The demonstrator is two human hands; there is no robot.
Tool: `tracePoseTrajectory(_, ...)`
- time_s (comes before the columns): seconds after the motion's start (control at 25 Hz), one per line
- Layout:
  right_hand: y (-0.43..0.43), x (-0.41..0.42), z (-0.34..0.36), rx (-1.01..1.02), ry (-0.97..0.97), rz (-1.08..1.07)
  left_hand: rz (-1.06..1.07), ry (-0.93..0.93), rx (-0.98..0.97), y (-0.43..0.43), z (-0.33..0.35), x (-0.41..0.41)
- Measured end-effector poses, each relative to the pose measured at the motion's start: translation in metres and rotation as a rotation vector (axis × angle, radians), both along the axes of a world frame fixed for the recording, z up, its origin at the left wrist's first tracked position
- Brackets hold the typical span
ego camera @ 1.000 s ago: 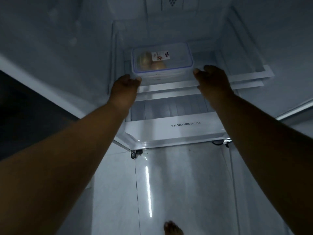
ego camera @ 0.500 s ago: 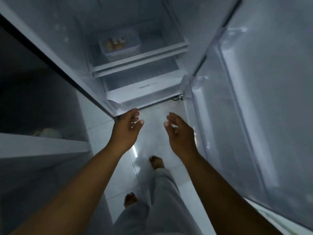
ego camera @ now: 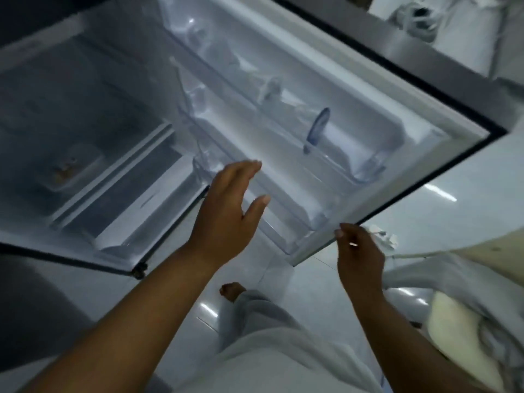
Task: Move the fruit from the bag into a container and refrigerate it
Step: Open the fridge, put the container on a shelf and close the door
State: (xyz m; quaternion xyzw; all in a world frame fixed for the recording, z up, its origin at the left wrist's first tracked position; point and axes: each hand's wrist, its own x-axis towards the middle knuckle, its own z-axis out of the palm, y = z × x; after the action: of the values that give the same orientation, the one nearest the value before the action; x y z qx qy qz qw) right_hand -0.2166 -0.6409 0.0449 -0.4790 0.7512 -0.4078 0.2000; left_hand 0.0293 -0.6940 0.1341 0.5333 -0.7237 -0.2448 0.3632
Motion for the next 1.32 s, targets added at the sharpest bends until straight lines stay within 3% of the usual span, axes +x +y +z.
tracePoseTrajectory(0.08, -0.007, -0.028, 0.015, -0.081, -0.026, -0.208, -0.05, -0.083, -0.2, -0.025, 0.032, -0.019)
tracePoseTrajectory(0.16, -0.023, -0.049, 0.029, -0.146, -0.18, -0.294, -0.097, -0.163, -0.316, -0.045, 0.055, -0.039)
tracePoseTrajectory(0.28, -0.046, -0.062, 0.045, -0.143, -0.327, -0.209, -0.207, -0.273, -0.368, -0.051, 0.059, -0.063)
tracePoseTrajectory(0.48, -0.05, -0.051, 0.051, -0.15, -0.329, -0.168, -0.308, -0.443, -0.441, -0.032, 0.028, -0.066)
tracePoseTrajectory(0.8, 0.015, 0.003, 0.046, -0.186, -0.135, -0.047, -0.127, -0.299, -0.341, 0.023, 0.012, -0.005)
tracePoseTrajectory(1.12, 0.075, 0.088, 0.059, -0.216, 0.103, 0.373, 0.109, -0.112, -0.156, 0.086, 0.008, 0.1)
tracePoseTrajectory(1.32, 0.052, 0.164, 0.114, -0.567, 0.092, 0.714, 0.397, -0.071, -0.086, 0.124, 0.003, 0.171)
